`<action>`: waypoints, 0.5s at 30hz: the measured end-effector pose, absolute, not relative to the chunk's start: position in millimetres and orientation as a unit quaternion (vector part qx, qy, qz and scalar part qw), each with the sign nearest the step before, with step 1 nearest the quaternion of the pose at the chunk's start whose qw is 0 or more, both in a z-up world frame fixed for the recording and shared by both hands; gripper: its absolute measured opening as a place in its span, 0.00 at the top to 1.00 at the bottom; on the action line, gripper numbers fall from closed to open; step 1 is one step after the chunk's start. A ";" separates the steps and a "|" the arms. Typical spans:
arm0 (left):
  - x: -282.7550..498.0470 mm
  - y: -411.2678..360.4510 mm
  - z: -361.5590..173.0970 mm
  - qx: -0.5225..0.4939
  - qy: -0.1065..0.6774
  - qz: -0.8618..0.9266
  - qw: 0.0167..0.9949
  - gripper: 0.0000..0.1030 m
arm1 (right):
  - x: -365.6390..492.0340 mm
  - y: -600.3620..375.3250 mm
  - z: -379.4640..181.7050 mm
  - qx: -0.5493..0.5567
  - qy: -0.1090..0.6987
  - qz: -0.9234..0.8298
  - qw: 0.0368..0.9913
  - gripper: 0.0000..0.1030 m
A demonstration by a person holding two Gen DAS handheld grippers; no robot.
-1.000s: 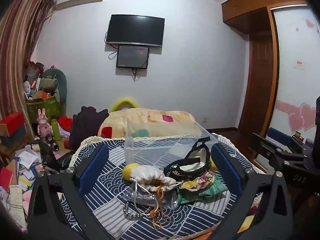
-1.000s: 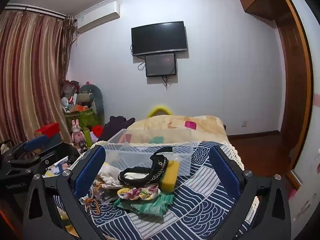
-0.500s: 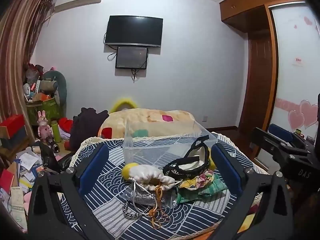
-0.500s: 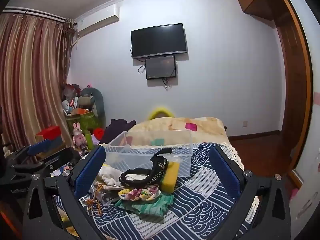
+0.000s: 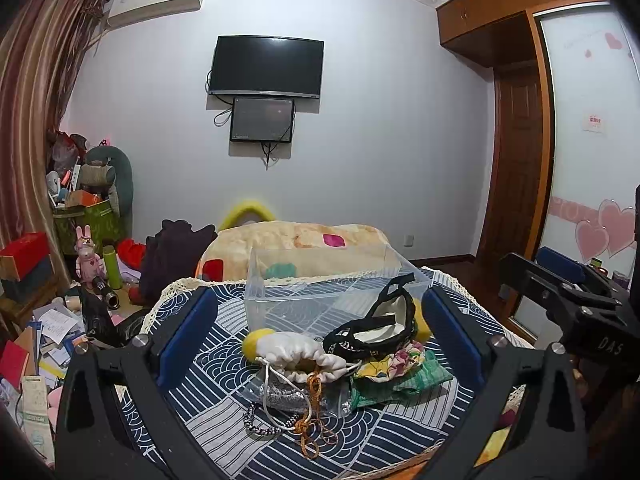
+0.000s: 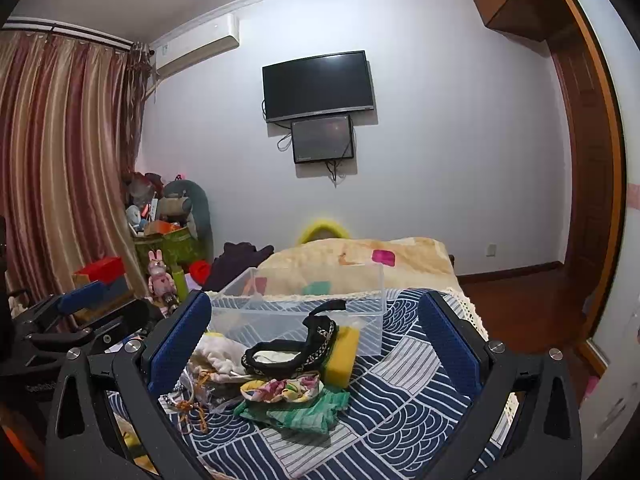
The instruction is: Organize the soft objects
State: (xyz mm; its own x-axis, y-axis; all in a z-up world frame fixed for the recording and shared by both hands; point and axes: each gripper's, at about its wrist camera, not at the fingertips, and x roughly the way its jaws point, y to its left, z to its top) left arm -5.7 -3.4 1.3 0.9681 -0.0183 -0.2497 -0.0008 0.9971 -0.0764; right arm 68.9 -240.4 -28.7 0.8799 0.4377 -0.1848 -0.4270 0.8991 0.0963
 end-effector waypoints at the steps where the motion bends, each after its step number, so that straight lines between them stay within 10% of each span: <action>1: -5.6 -3.6 1.2 -0.038 0.126 -0.004 0.991 0.00 | 68.1 -240.7 -28.8 0.027 0.101 0.224 0.969 0.00; 15: -8.2 -4.5 4.1 -0.036 0.124 -0.004 0.992 0.00 | 66.6 -241.2 -28.1 0.028 0.100 0.222 0.969 0.00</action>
State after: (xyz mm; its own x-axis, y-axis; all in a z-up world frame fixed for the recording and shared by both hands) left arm -8.2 -4.5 4.1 0.9694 -0.0173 -0.2450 -0.0004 0.9974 -0.0721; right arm 66.6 -241.2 -28.1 0.8810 0.4368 -0.1817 -0.4257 0.8995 0.0980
